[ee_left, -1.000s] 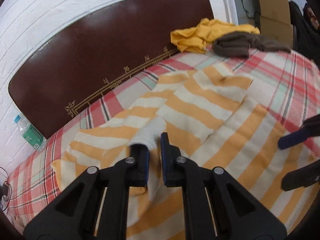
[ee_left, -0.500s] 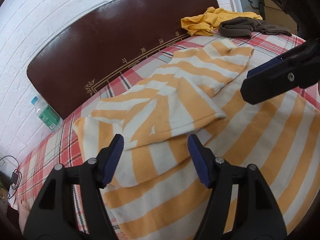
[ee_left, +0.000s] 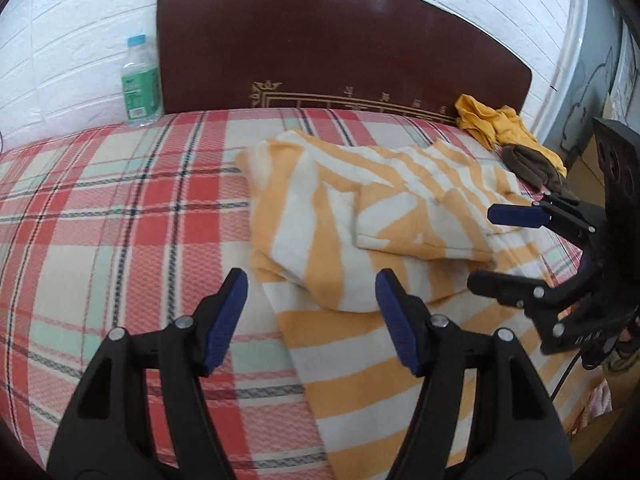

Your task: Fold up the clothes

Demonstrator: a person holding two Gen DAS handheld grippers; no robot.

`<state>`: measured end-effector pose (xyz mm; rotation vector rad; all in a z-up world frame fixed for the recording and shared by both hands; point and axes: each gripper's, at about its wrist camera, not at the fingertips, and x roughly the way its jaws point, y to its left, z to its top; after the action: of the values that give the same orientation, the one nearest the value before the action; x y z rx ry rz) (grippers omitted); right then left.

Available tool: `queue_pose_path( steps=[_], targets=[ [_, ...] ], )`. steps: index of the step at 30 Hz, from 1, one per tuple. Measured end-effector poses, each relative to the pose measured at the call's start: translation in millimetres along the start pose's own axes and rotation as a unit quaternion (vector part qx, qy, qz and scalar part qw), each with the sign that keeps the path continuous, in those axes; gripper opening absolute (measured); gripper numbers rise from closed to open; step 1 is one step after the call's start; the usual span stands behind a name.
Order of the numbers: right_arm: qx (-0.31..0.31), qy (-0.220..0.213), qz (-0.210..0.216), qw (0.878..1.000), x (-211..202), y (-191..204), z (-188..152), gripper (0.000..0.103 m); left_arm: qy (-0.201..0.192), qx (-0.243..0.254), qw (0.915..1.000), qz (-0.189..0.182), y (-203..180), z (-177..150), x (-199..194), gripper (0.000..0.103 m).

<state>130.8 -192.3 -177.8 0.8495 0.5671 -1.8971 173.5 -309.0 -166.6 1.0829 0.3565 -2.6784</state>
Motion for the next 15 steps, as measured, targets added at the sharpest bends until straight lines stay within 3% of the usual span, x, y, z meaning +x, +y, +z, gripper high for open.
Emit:
queue_pose_path(
  steps=[3,5,9,12,13,14,15],
  targets=[
    [-0.082,0.007,-0.03,0.996,21,23,9,0.082,-0.004,0.01,0.9987,0.05,10,9,8,0.068],
    [-0.103,0.017,-0.054,0.993,35,26,13,0.079,0.004,0.016,0.9982,0.058,14,15,21,0.068],
    [-0.065,0.029,-0.043,0.997,53,13,18,0.07,0.03,0.022,0.9979,0.054,20,26,49,0.068],
    [-0.026,0.033,-0.015,0.999,60,-2,18,0.051,0.063,0.009,0.9971,0.041,27,31,73,0.065],
    [-0.004,0.026,-0.003,1.0,56,-9,19,0.032,0.064,0.007,0.9973,0.036,28,32,74,0.061],
    [0.024,0.015,0.009,1.0,48,-17,20,0.019,0.064,0.005,0.9975,0.031,29,33,75,0.046],
    [0.051,0.004,0.021,0.998,41,-25,21,0.013,0.063,0.005,0.9977,0.026,29,34,73,0.034]
  ],
)
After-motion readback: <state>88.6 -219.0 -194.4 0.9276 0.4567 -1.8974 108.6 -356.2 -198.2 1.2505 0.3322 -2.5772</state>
